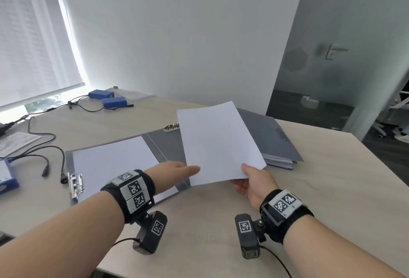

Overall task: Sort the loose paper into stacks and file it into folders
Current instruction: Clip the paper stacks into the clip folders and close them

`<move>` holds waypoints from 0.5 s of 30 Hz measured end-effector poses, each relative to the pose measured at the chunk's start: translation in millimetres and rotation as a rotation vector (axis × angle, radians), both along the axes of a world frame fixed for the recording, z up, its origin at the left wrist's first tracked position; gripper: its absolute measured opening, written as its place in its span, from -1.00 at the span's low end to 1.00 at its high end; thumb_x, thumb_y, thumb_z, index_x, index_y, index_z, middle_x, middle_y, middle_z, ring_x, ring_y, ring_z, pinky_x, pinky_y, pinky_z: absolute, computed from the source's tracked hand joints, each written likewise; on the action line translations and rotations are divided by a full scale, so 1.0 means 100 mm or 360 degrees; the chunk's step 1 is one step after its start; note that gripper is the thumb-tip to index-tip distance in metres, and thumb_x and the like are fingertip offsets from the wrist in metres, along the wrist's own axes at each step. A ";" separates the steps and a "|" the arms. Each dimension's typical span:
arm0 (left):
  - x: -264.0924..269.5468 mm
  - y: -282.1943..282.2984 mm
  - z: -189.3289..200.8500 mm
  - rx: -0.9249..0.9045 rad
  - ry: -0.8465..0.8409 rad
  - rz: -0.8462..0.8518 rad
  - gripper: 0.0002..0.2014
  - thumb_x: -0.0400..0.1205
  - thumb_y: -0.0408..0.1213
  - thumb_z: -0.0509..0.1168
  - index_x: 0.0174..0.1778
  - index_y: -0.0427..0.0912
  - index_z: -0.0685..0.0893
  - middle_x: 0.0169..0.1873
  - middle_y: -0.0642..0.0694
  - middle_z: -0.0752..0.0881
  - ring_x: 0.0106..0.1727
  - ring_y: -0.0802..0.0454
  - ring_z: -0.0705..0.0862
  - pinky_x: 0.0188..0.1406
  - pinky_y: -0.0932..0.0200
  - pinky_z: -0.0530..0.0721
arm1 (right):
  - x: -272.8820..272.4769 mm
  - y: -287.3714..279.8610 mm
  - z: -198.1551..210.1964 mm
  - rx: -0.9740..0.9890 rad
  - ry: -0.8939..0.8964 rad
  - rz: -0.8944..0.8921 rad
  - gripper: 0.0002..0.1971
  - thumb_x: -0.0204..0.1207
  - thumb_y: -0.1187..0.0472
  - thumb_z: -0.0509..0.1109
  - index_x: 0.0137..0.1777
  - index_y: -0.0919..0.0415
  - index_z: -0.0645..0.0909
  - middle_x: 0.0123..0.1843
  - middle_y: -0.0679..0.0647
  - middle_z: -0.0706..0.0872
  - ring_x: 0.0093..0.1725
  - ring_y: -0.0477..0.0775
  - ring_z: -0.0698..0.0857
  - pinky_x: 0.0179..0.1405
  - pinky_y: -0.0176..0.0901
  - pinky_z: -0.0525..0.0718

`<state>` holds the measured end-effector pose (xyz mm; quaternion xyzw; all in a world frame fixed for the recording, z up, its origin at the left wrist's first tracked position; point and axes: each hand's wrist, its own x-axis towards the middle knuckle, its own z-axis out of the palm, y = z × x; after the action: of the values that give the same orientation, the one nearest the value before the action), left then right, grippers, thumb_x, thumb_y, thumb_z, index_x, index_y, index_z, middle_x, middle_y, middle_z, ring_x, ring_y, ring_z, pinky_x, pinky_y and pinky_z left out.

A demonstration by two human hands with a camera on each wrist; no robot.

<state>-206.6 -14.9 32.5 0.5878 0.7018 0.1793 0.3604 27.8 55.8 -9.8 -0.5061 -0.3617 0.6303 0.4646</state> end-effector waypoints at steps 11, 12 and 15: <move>-0.02 0.16 -0.19 -0.0201 0.0775 -0.0528 -0.47 0.70 -0.01 0.11 0.61 -0.06 0.46 0.68 0.00 0.35 0.61 -0.12 0.42 0.58 -0.06 0.41 | -0.28 0.51 -0.18 -0.0071 -0.0196 -0.0167 -0.87 0.70 0.28 0.26 0.06 0.09 0.63 -0.02 0.10 0.77 -0.31 0.09 0.68 -0.67 -0.27 0.57; -0.01 0.14 -0.19 -0.0205 0.0795 -0.0547 -0.49 0.71 -0.01 0.11 0.58 -0.08 0.48 0.67 -0.02 0.37 0.60 -0.14 0.42 0.58 -0.08 0.40 | -0.28 0.54 -0.17 -0.0071 -0.0215 -0.0180 -0.88 0.69 0.28 0.27 0.05 0.11 0.64 -0.03 0.11 0.77 -0.35 0.08 0.67 -0.68 -0.28 0.55; 0.03 0.06 -0.17 -0.0199 0.0901 -0.0628 -0.54 0.69 0.02 0.10 0.44 -0.09 0.56 0.60 -0.04 0.44 0.52 -0.21 0.47 0.49 -0.15 0.47 | -0.26 0.65 -0.15 -0.0104 -0.0244 -0.0235 -0.84 0.65 0.28 0.30 0.16 0.16 0.66 -0.02 0.12 0.76 -0.38 0.09 0.62 -0.71 -0.31 0.49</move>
<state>-203.3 -9.1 15.5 0.7153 0.6564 -0.1072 0.2145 2.1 120.4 -25.2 -0.5929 -0.3372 0.5653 0.4639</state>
